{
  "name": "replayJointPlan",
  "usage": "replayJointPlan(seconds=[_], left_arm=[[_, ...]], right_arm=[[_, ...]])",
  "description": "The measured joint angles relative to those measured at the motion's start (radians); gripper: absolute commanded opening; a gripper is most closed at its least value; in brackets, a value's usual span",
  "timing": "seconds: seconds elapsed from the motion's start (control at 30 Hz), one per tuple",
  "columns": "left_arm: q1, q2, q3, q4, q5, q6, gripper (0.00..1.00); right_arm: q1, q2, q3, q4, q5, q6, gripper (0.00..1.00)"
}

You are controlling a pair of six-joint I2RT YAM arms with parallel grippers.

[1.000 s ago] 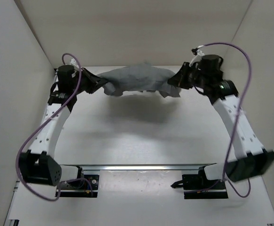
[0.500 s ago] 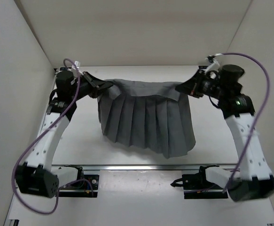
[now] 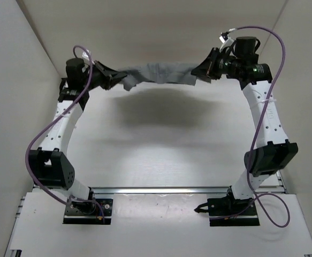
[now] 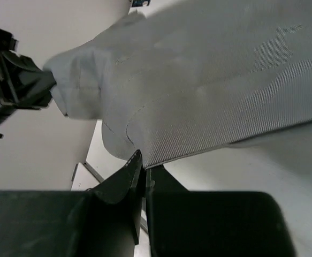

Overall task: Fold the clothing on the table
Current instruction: Flatten the skirt out

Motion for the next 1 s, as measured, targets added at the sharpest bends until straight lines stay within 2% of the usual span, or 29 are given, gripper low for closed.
replayJointPlan(seconds=[0.07, 0.13, 0.17, 0.2, 0.23, 0.27, 0.33, 0.37, 0.5, 0.53, 0.63, 0.67, 0.83, 0.93, 1.0], left_arm=[[-0.003, -0.06, -0.127, 0.047, 0.01, -0.002, 0.02], [-0.014, -0.099, -0.286, 0.081, 0.015, 0.003, 0.14], [-0.021, -0.102, -0.35, 0.088, 0.014, 0.013, 0.17], [-0.03, -0.102, -0.423, 0.095, 0.01, 0.028, 0.19], [-0.039, -0.102, -0.5, 0.086, 0.002, 0.048, 0.24], [-0.049, -0.102, -0.568, 0.075, -0.006, 0.069, 0.38], [-0.062, -0.107, -0.704, 0.057, -0.017, 0.118, 0.42], [-0.064, -0.112, -0.775, 0.046, -0.015, 0.143, 0.44], [-0.05, -0.151, -0.995, -0.015, -0.016, 0.245, 0.57], [-0.05, -0.163, -1.019, -0.036, -0.023, 0.266, 0.61], [-0.084, -0.225, -1.045, -0.055, -0.037, 0.312, 0.64], [-0.1, -0.245, -1.049, -0.055, -0.051, 0.321, 0.71], [-0.177, -0.306, -1.065, -0.055, -0.131, 0.328, 0.7], [-0.215, -0.314, -1.065, -0.059, -0.169, 0.321, 0.58], [-0.235, -0.314, -1.067, -0.064, -0.196, 0.313, 0.44]], right_arm=[[-0.003, -0.061, -0.133, 0.04, -0.015, -0.002, 0.0], [-0.009, -0.125, -0.326, 0.092, -0.026, 0.001, 0.0], [-0.014, -0.146, -0.42, 0.12, -0.027, 0.002, 0.0], [-0.014, -0.171, -0.542, 0.159, -0.032, 0.004, 0.06], [-0.014, -0.187, -0.65, 0.179, -0.031, 0.007, 0.18], [-0.011, -0.193, -0.747, 0.189, -0.031, 0.014, 0.33], [-0.002, -0.204, -0.922, 0.211, -0.013, 0.015, 0.46], [0.01, -0.216, -1.017, 0.215, 0.003, 0.013, 0.5], [0.056, -0.328, -1.285, 0.232, 0.038, 0.02, 0.52], [0.059, -0.369, -1.336, 0.245, 0.04, 0.022, 0.53], [0.064, -0.451, -1.42, 0.263, 0.073, 0.031, 0.53], [0.069, -0.459, -1.427, 0.269, 0.094, 0.03, 0.54], [0.098, -0.444, -1.428, 0.301, 0.198, 0.011, 0.54], [0.072, -0.398, -1.414, 0.309, 0.249, -0.013, 0.55], [0.06, -0.352, -1.388, 0.309, 0.278, -0.032, 0.54]])
